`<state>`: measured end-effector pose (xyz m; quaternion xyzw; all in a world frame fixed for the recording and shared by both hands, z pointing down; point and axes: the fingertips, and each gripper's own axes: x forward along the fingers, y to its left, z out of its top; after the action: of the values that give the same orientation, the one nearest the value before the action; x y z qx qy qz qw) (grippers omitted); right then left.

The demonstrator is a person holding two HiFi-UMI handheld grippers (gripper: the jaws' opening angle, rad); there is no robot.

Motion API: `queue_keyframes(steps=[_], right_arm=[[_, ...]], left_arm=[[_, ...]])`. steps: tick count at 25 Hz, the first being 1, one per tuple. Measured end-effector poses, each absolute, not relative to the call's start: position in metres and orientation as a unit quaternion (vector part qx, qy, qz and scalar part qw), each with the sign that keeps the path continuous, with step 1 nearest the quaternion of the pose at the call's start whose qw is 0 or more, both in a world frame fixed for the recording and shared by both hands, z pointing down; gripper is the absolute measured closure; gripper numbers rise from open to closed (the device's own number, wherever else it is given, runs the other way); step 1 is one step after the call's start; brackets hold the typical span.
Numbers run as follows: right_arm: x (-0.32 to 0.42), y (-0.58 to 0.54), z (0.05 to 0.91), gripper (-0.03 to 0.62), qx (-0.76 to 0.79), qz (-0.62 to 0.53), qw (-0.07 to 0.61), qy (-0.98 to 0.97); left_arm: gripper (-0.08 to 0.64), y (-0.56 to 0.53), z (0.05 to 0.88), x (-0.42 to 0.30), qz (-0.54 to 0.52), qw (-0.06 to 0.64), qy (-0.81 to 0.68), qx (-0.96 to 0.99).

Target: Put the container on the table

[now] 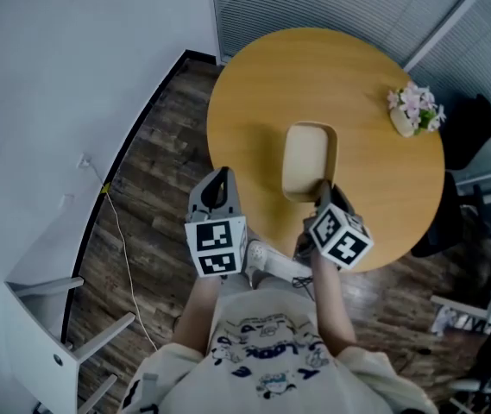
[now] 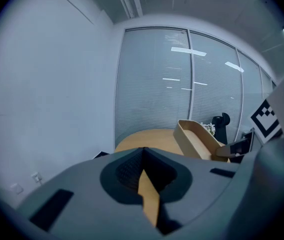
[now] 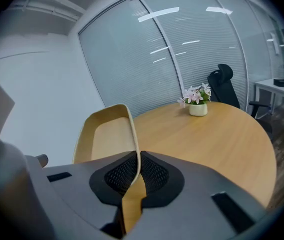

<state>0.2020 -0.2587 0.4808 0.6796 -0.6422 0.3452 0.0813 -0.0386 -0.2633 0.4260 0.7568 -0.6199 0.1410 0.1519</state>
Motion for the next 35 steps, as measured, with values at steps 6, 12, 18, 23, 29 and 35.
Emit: queue_keyframes(steps=[6,12,18,23,29,35], right_arm=[[0.203,-0.275,0.504,0.572,0.669,0.367,0.101,-0.638],[0.192,-0.279,0.525,0.572,0.663,0.382,0.122,-0.631],[0.186,-0.281,0.551,0.572,0.665,0.400,0.144,-0.614],[0.180,-0.283,0.568,0.572,0.668,0.413,0.162,-0.598],[0.173,-0.285,0.592,0.572,0.669,0.426,0.180,-0.582],[0.169,-0.283,0.612,0.572,0.669,0.438,0.196,-0.568]], left_arm=[[0.557,-0.276,0.447,-0.037,0.159,0.173,-0.624,0.746],[0.557,-0.282,0.470,-0.044,0.176,0.194,-0.619,0.741],[0.557,-0.291,0.495,-0.049,0.195,0.217,-0.604,0.741],[0.557,-0.299,0.515,-0.052,0.211,0.236,-0.587,0.745],[0.557,-0.305,0.539,-0.054,0.228,0.255,-0.571,0.747],[0.557,-0.304,0.561,-0.052,0.244,0.274,-0.551,0.749]])
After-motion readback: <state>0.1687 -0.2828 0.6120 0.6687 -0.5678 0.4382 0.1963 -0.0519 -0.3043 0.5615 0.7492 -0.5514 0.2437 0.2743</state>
